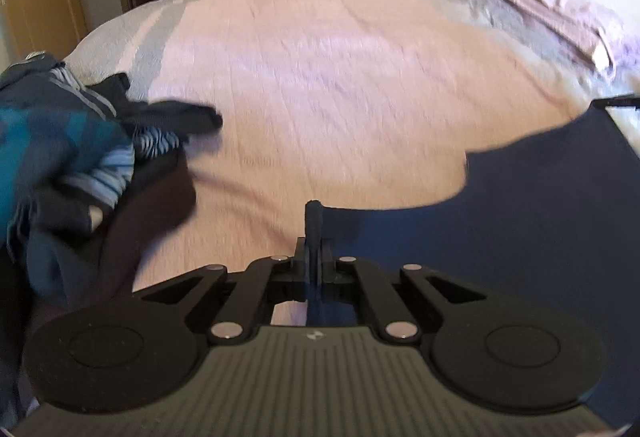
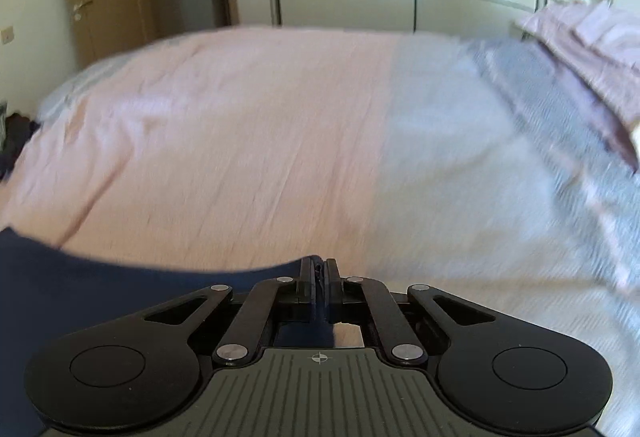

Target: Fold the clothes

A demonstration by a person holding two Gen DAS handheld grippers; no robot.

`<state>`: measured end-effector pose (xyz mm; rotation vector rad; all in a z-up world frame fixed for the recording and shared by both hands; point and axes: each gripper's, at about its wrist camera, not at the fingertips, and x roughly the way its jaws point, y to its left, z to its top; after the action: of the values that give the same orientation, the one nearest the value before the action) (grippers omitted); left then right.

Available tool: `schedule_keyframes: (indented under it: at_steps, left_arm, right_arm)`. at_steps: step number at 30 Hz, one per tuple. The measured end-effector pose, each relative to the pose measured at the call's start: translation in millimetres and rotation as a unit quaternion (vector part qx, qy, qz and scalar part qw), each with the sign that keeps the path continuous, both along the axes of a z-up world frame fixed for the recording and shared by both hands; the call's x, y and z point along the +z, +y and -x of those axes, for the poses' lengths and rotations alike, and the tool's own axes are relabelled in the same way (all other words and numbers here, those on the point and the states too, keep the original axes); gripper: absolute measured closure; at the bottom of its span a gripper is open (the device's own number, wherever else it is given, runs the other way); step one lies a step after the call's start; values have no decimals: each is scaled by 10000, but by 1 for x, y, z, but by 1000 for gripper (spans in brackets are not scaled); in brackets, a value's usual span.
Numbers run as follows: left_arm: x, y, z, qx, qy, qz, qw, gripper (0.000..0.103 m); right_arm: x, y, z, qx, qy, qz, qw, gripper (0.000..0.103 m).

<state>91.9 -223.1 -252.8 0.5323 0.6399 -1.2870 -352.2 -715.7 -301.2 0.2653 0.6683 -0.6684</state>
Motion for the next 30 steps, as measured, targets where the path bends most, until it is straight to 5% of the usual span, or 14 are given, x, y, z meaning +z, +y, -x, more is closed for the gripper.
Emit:
schedule_keyframes:
  at_steps: [7,14,16,18,19,26,30]
  left_arm:
    - [-36,-26,-7,-84,-2,-430,9990,101]
    - [-43,-9,-13,311,257,-657,9970,91]
    - [-31,4,-2,306,84,-647,9974,91]
    - [-19,18,9,295,-89,-636,9975,91]
    - [-13,28,18,255,-114,-585,9979,90]
    - [14,117,99,-435,-357,-273,9980,76]
    - [7,169,154,-1100,-776,-273,9905,68]
  right_arm:
    - [-20,-24,-3,-538,271,-29,9982,103]
    - [-17,13,8,-582,580,181,9965,103]
    - [-3,39,9,-515,616,303,9963,92]
    - [15,72,16,-442,507,342,9972,43]
    - [22,91,20,-344,423,343,9979,38]
    - [32,236,60,513,84,-126,9986,37]
    - [14,311,83,990,344,-117,9944,37]
